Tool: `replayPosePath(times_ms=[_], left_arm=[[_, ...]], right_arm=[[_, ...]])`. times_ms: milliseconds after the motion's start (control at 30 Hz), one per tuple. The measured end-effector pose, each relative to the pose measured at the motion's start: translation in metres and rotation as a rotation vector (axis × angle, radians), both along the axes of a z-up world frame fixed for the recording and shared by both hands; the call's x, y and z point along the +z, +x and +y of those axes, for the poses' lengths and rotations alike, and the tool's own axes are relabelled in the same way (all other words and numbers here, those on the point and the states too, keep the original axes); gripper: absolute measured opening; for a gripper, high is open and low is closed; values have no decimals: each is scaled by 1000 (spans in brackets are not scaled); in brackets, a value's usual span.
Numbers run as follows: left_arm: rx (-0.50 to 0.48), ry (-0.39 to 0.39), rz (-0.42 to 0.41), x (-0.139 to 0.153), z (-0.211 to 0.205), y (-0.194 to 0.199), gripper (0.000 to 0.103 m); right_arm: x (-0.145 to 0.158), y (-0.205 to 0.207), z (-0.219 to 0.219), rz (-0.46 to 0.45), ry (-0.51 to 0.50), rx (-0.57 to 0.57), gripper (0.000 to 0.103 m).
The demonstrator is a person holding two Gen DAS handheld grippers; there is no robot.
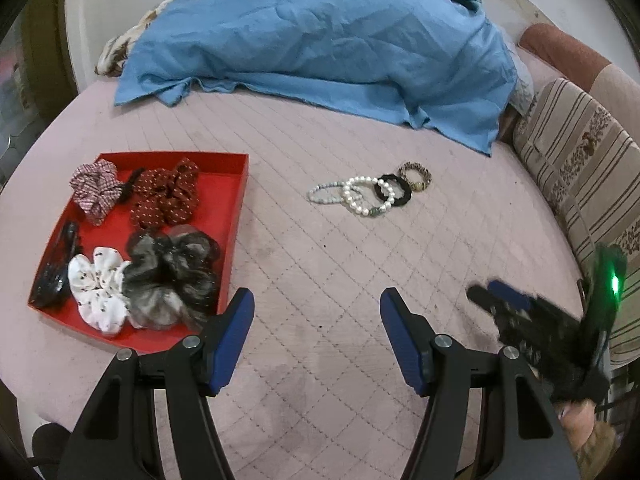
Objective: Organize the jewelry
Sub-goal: 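Move both open tools from the tray toward the row of bracelets, then grasp the pearl bracelet with the right tool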
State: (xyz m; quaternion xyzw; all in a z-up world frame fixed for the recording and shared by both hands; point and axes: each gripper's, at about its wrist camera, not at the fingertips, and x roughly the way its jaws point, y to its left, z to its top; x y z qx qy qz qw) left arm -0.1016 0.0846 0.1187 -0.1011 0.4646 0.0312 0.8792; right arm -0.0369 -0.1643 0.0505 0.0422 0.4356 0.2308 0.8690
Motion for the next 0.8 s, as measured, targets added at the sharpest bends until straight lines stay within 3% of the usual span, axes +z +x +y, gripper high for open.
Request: replayPosePath(times_ms=[300, 367, 400, 433, 467, 533, 567, 600, 633, 800], left_arm=[[-1, -5, 18, -17, 15, 9, 64], [-5, -7, 20, -20, 19, 12, 64], [-6, -7, 23, -22, 20, 14, 64], [-8, -7, 26, -23, 22, 15, 64], [-10, -6, 29, -25, 24, 17, 64], [-9, -5, 31, -26, 27, 20, 64], [-8, -8, 28, -26, 29, 21, 64], [-5, -10, 27, -26, 30, 22, 64], [-3, -14, 29, -27, 31, 25, 64], [-8, -31, 41, -30, 27, 38, 64]], right_arm=[[-20, 89, 58, 74, 75, 9, 44], [-28, 110, 69, 99, 85, -22, 38], [-34, 121, 75, 118, 90, -47, 31], [-38, 128, 78, 133, 80, -65, 16], [-43, 132, 82, 151, 54, -82, 13], [-47, 132, 87, 147, 15, -97, 12], [-45, 128, 89, 127, -24, -87, 10], [-43, 122, 91, 100, -77, -78, 1], [-44, 115, 88, 85, -140, -76, 1], [-44, 93, 21, 83, -184, -151, 1]])
